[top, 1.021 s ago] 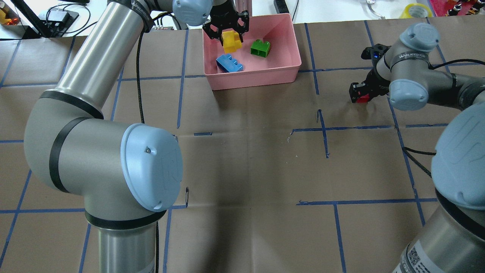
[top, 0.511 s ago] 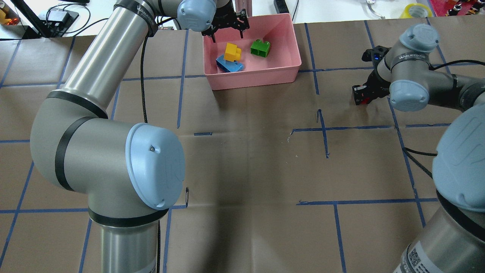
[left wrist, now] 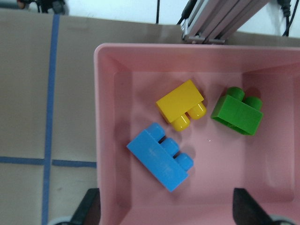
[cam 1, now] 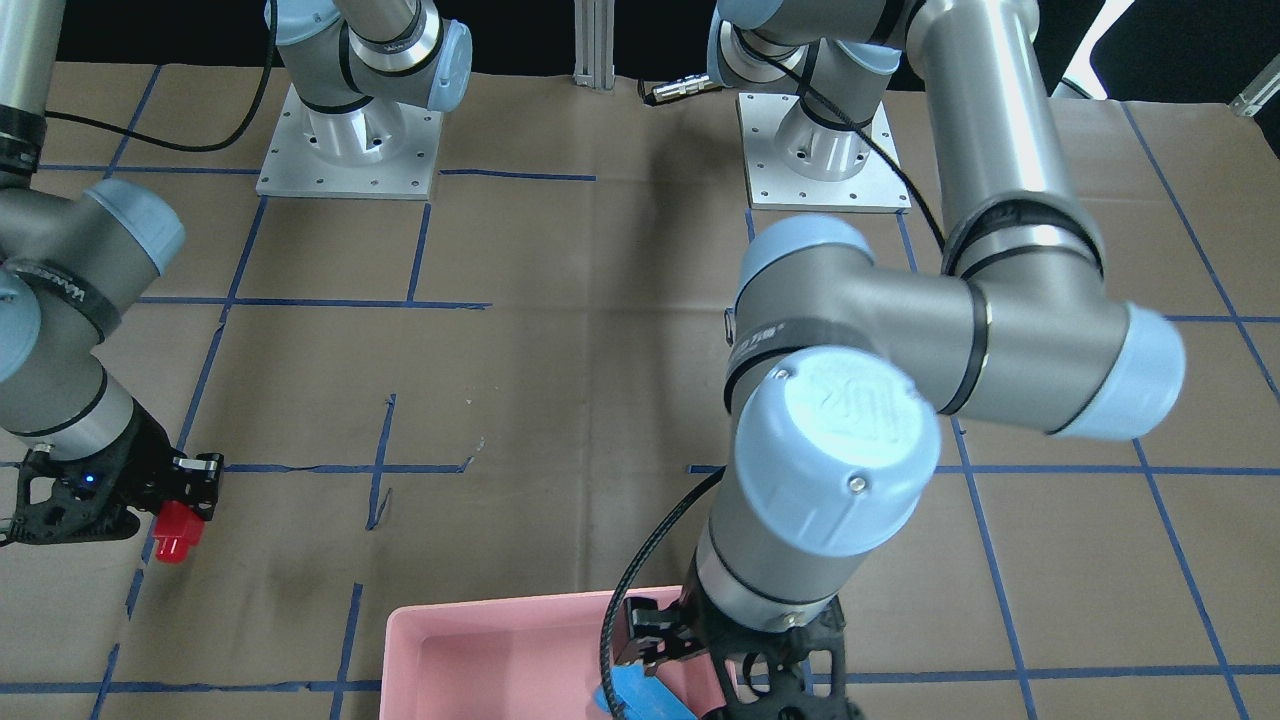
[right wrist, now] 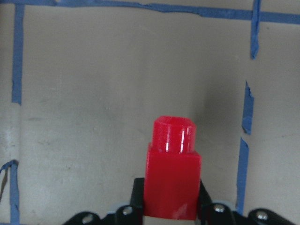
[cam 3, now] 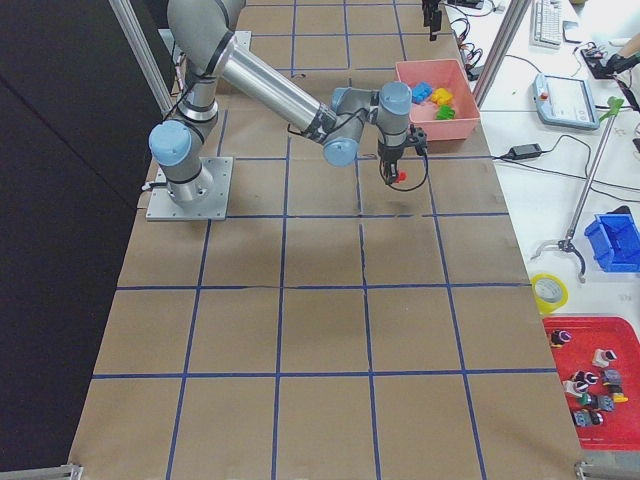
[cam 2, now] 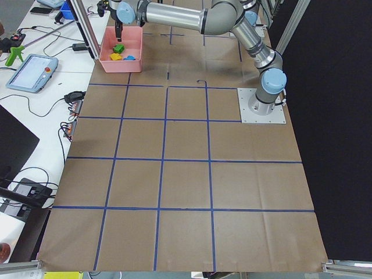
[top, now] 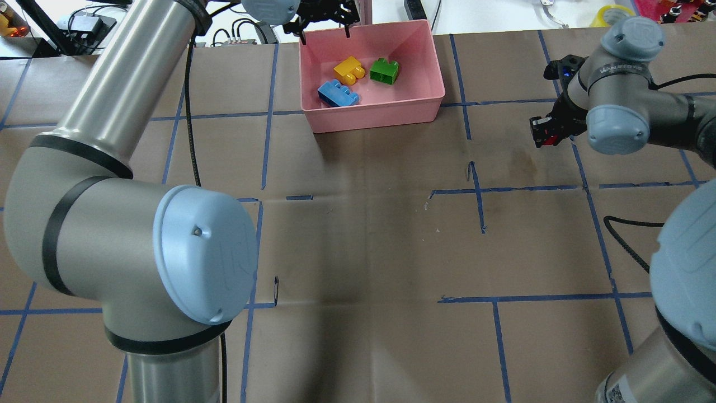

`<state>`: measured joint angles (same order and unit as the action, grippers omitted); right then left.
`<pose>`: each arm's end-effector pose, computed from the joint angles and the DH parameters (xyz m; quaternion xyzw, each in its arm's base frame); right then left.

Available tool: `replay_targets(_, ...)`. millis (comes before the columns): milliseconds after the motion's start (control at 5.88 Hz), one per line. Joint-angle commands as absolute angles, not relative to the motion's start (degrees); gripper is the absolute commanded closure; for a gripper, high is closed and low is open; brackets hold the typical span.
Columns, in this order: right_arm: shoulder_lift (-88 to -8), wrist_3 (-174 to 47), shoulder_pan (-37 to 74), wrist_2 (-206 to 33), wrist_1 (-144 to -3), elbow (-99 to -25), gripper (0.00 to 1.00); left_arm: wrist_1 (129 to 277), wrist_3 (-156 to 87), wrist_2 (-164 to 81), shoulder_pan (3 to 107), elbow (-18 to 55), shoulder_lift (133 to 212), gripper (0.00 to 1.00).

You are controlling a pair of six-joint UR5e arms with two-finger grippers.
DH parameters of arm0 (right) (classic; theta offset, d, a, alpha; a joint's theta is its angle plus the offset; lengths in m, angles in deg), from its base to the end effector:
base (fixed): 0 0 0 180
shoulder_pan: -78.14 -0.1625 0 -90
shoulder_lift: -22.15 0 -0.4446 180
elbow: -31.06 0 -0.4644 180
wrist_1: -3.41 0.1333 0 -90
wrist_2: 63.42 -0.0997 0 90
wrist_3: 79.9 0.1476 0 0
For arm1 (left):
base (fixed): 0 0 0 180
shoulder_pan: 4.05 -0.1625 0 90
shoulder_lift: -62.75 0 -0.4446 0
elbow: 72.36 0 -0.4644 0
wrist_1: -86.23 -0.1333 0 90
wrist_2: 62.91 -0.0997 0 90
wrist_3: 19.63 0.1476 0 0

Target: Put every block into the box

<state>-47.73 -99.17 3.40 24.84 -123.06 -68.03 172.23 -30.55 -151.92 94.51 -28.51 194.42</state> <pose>-0.0450 -0.6883 0.2196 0.0359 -0.9972 0.0650 0.0043 -0.2652 -0.8489 0.3996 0.0199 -0.9970 0.0714 0.0210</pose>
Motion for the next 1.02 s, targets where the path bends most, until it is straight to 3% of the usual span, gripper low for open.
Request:
replay_targets(0, -53.2, -98.9, 2.6, 24.5, -122.1, -65.8, 0.94, 175.9, -21.4, -151.9, 90.2, -14.5, 180.0, 0.00)
replay_targets(340, -49.6, -99.1, -5.8, 13.6, -133.1, -63.3, 0.94, 175.1, -14.8, -151.9, 87.0, 4.3, 163.7, 0.00)
replay_targets(511, -43.0, -99.0, -9.5, 10.2, -138.5, -57.5, 0.94, 174.2, -13.3, -151.9, 86.7, 11.2, 157.6, 0.00)
replay_targets(851, -31.7, -98.9, -13.8, 10.2, -138.4, -43.8, 0.94, 173.2, -10.5, -152.0, 86.9, 13.8, 154.7, 0.00)
